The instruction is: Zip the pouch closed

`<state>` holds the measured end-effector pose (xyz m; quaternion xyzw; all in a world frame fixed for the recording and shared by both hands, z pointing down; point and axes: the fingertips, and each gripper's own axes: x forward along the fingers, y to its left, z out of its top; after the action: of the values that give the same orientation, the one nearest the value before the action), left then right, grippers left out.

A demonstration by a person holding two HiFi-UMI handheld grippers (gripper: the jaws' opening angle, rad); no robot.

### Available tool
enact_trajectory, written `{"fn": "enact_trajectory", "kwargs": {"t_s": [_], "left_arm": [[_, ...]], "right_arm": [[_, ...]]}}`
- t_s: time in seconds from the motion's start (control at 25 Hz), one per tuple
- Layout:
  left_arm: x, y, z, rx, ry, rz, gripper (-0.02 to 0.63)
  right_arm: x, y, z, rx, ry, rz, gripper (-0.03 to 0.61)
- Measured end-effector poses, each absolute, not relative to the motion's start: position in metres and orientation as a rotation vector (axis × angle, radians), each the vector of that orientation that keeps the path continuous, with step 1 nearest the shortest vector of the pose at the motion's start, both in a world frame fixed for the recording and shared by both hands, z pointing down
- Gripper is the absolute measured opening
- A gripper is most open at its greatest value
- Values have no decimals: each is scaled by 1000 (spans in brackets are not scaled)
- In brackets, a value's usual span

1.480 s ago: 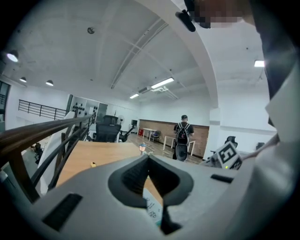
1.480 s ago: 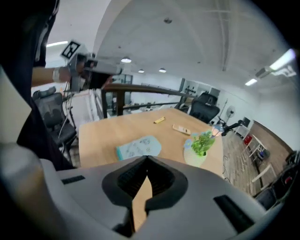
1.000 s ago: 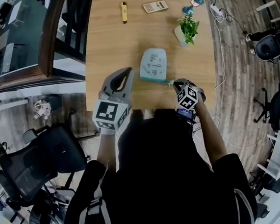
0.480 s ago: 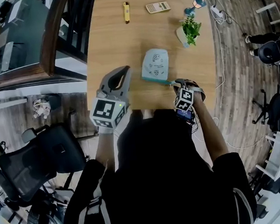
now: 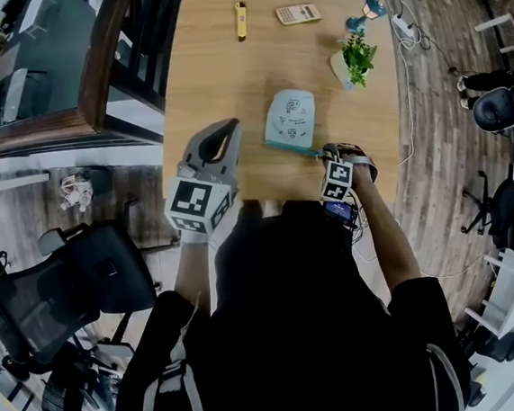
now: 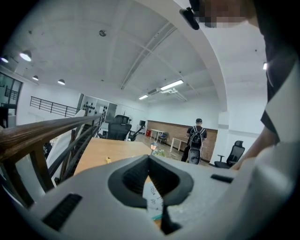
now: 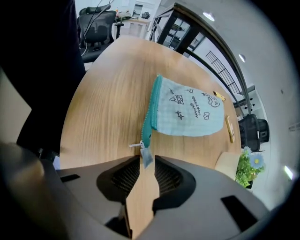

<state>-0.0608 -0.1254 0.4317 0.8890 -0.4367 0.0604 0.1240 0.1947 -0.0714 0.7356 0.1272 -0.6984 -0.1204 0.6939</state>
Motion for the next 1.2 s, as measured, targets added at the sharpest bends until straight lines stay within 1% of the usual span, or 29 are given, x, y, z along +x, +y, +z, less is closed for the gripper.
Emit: {"fn": "enact_trajectory", "kwargs": {"t_s": [0.04, 0.08, 0.12, 0.52, 0.72, 0.84, 1.0, 1.08, 1.2], "left_arm": [[-62, -125, 431, 2591, -1281, 170, -2], [-64, -125, 429, 2590, -1292, 158, -2], [-66, -126, 427, 2590, -1305, 142, -2], [-65, -126, 424, 2604, -1310, 134, -2], [-61, -123, 424, 2623, -1299, 156, -2], [-56, -123, 423, 2642, -1289, 166, -2], [-46, -121, 419, 2681, -1248, 174, -2], [-36, -117, 417, 2711, -1204, 189, -2], [-16, -107, 412, 2778, -1125, 197, -2]], "right_arm": [[193, -72, 735, 282, -1559, -280, 105], [192, -73, 734, 282, -1559, -293, 74], [191, -73, 733, 281, -1559, -303, 23], [187, -73, 726, 305, -1576, -272, 21], [174, -75, 700, 343, -1617, -279, 21], [158, -80, 667, 413, -1699, -257, 21], [131, -91, 601, 602, -1900, -194, 21], [117, -94, 562, 713, -2042, -102, 21], [108, -100, 506, 908, -2210, 124, 21]]}}
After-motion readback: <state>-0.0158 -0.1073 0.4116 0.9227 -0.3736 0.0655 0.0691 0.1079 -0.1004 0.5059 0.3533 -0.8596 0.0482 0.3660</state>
